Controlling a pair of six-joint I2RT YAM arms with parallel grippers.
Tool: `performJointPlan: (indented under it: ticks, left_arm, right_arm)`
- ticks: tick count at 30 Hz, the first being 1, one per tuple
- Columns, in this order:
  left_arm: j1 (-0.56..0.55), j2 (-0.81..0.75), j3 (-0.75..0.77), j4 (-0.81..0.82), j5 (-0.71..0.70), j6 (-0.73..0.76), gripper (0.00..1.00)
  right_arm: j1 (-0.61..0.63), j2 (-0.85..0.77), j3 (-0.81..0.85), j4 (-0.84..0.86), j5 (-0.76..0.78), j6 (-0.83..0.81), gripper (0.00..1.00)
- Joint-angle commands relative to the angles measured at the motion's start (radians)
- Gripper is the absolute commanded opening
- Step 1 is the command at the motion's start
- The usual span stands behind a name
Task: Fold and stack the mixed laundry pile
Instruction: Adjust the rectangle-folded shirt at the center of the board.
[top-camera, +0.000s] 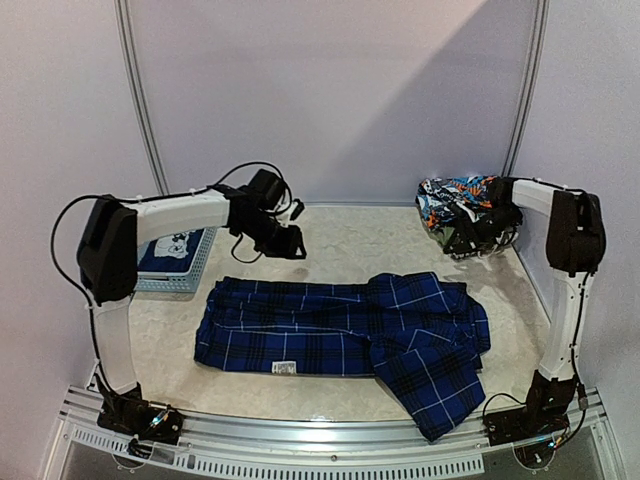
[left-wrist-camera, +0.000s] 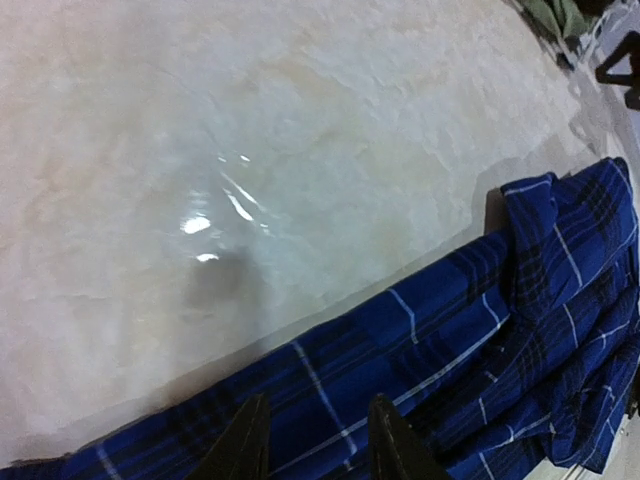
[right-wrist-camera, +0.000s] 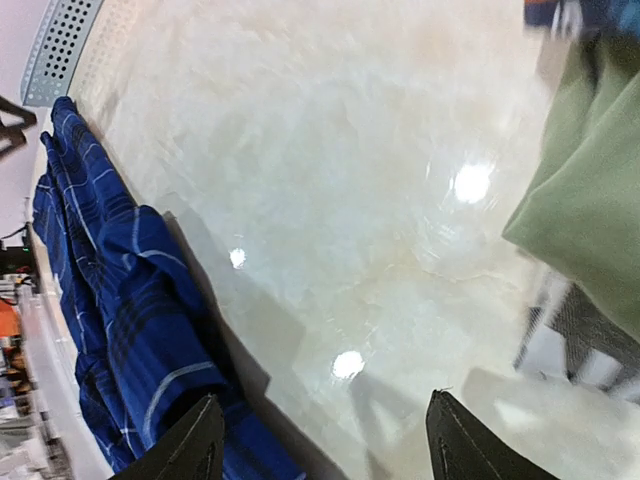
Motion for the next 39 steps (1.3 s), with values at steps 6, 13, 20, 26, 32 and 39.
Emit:
performJointPlan:
  ticks: [6, 13, 20, 26, 32, 39]
  left_arm:
    - [-0.147, 0.119, 0.003, 0.103, 0.089, -0.083, 0.33]
    - [-0.182, 0.157, -0.018, 0.106, 0.092, -0.090, 0.31]
    - [-0.208, 0.189, -0.017, 0.116, 0.112, -0.075, 0.28]
    - [-0.231, 0.240, 0.010, 0.084, 0.111, -0.046, 0.27]
    - [-0.238, 0.247, -0.009, 0.082, 0.098, -0.038, 0.25]
    - [-0.238, 0.220, -0.064, 0.089, 0.074, -0.027, 0.24]
  right_arm:
    - [0.024, 0.238, 0.140, -0.201, -0.193, 0.093, 0.73]
    - [0.101, 0.285, 0.135, -0.241, -0.268, 0.073, 0.73]
    - [0.147, 0.313, 0.147, -0.251, -0.318, 0.078, 0.71]
    - [0.153, 0.326, 0.173, -0.222, -0.402, 0.088, 0.41]
    - [0.152, 0.289, 0.196, -0.175, -0.471, 0.110, 0.10]
    - [0.154, 0.135, 0.165, -0.087, -0.435, 0.102, 0.00]
